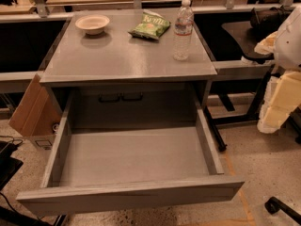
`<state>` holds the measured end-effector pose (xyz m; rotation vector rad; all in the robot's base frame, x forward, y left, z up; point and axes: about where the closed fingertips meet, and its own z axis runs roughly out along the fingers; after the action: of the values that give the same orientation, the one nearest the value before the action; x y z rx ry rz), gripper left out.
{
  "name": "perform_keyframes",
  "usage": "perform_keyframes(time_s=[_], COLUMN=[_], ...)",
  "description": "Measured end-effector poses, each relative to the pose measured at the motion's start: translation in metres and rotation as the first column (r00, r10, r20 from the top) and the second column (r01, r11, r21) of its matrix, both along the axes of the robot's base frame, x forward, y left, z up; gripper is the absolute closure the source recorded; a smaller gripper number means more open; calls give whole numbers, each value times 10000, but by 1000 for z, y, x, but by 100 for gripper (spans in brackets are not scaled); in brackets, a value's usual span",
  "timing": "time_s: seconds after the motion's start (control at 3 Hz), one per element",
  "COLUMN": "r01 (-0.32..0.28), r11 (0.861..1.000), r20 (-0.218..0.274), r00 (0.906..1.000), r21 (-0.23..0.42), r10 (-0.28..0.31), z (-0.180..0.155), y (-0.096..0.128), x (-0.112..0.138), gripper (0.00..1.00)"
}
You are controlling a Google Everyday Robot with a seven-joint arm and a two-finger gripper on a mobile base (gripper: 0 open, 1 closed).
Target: Place water bottle into top drawer
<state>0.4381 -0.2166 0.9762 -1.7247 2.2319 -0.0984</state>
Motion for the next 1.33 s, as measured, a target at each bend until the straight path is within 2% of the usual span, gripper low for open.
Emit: perform_keyframes(time_s=[0.33,0.67,1.0,1.33], r01=[5,0,-104,-574], r11=[9999,9963,9735,9011], r20=[97,702,1788,3143], r00=[10000,9975,9834,9451], r21=[108,856,2283,4298], r10=[-6,-60,-314,-897], z=[0,1,1,2], y=[-1,-8,-21,-27], x=[5,42,90,147], gripper=[0,0,0,0])
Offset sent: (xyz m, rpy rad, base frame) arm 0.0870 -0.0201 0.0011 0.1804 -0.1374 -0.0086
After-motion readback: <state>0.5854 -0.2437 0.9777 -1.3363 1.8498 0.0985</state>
